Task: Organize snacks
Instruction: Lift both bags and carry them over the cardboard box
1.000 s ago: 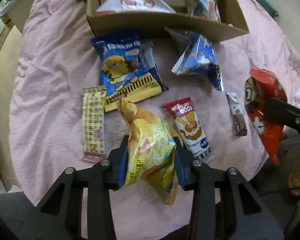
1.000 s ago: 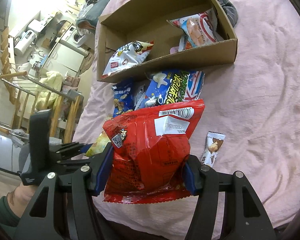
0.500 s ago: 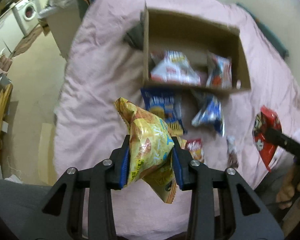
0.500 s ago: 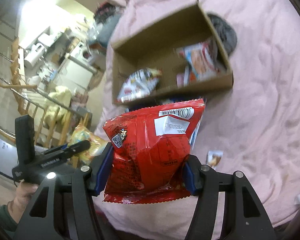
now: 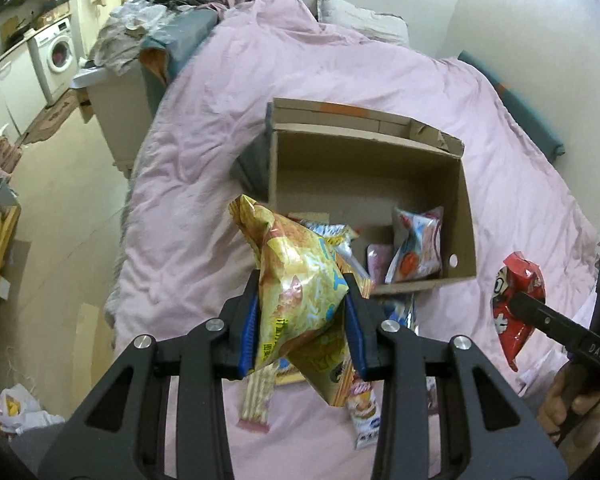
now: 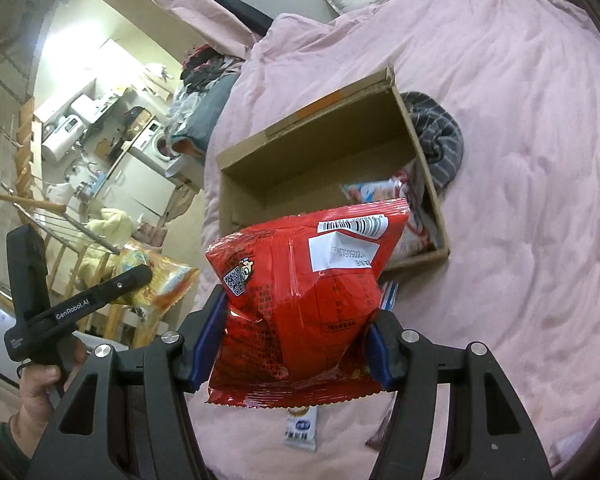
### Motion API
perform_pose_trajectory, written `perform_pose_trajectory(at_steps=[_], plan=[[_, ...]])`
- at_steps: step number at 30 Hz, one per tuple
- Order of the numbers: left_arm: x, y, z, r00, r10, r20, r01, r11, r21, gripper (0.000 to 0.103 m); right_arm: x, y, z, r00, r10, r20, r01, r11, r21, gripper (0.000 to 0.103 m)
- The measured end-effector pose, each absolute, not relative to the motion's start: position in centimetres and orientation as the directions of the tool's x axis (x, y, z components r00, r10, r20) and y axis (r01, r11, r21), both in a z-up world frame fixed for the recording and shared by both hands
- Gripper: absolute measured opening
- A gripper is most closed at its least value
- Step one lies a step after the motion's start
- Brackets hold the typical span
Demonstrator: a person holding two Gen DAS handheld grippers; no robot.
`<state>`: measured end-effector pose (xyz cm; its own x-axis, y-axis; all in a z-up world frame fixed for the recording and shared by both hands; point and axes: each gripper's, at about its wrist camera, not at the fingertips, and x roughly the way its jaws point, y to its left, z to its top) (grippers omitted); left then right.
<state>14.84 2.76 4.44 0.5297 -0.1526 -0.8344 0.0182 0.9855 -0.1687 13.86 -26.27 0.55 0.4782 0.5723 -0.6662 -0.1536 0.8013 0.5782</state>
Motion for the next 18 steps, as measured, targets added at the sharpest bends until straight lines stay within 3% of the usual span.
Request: perform_pose_trajectory(at_steps=[18], plan=[[26.9,-1.1,0.9,0.520,-0.144,-0.842,0.063,0.989,-0.131,0.033,24.7,-24.3,-1.9,0.476,0.498,-0.725,-0.122,0.854,0.507,0.063]])
